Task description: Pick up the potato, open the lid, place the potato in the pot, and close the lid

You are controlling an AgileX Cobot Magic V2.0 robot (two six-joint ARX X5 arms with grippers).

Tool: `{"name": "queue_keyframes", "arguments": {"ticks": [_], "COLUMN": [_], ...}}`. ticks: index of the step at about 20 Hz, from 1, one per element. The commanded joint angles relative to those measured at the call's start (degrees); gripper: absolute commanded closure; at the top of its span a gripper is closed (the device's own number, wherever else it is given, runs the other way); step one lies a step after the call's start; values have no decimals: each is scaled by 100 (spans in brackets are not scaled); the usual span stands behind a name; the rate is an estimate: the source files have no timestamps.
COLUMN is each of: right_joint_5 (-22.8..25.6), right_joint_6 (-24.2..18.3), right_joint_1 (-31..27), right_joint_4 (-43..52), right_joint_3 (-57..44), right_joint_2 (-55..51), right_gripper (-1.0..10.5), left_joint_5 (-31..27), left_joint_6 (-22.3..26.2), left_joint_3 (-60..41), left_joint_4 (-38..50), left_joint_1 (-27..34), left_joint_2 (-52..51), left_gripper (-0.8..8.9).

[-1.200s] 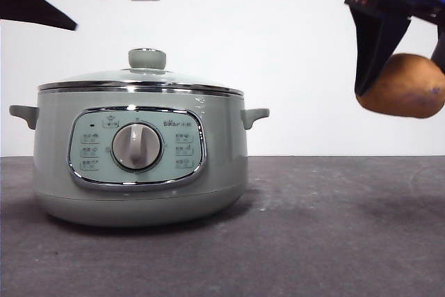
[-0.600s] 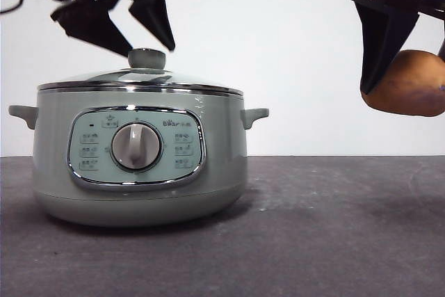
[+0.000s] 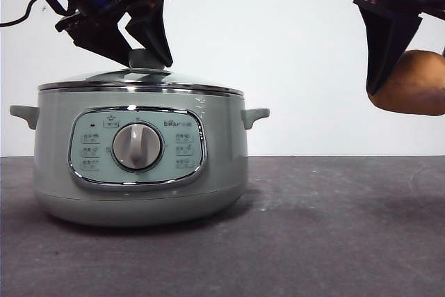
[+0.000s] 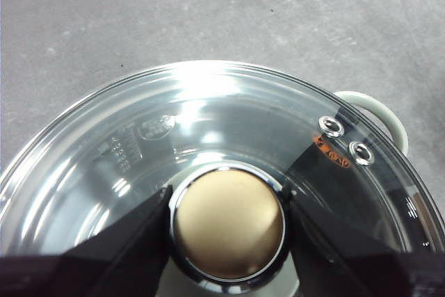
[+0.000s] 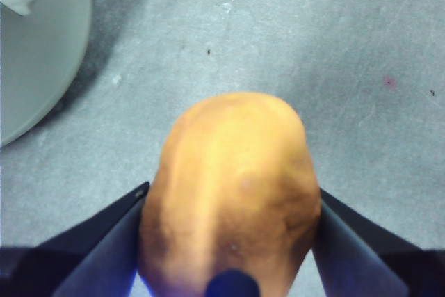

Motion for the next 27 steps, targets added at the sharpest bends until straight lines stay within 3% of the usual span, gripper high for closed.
{"name": "queue_keyframes", "arguments": {"ticks": [1,3,8,10,21,27], "right_joint_5": [-20,-186,-1126,-1478,-1526,-1499], "right_joint_6": [-24,-48,-103,-136,-979,-1622], "right_joint_1": [4,4,11,31,927,1364], "right_joint_4": [114,229,1049,1255,994,564], "right_joint_3": [24,107,367,610,3353,5034], "right_joint_2": [13,13,44,192,2957,4839], "right_gripper": [958,958,958,958,958,958], "left_joint_5": [-28,-28,-57,-326,-1370,-1377], "left_joint_6": [33,35,197,365,595,592], "left_joint_3": [254,509,1167,1408,1631,1631], "left_joint_4": [83,66,-330,-584,-1539,-1998], "left_joint_1": [0,0,0,0,0,0], "left_joint_2": [-66,-190,-798,-1119,-3222,-3832], "left_gripper": [821,821,821,821,821,821]}}
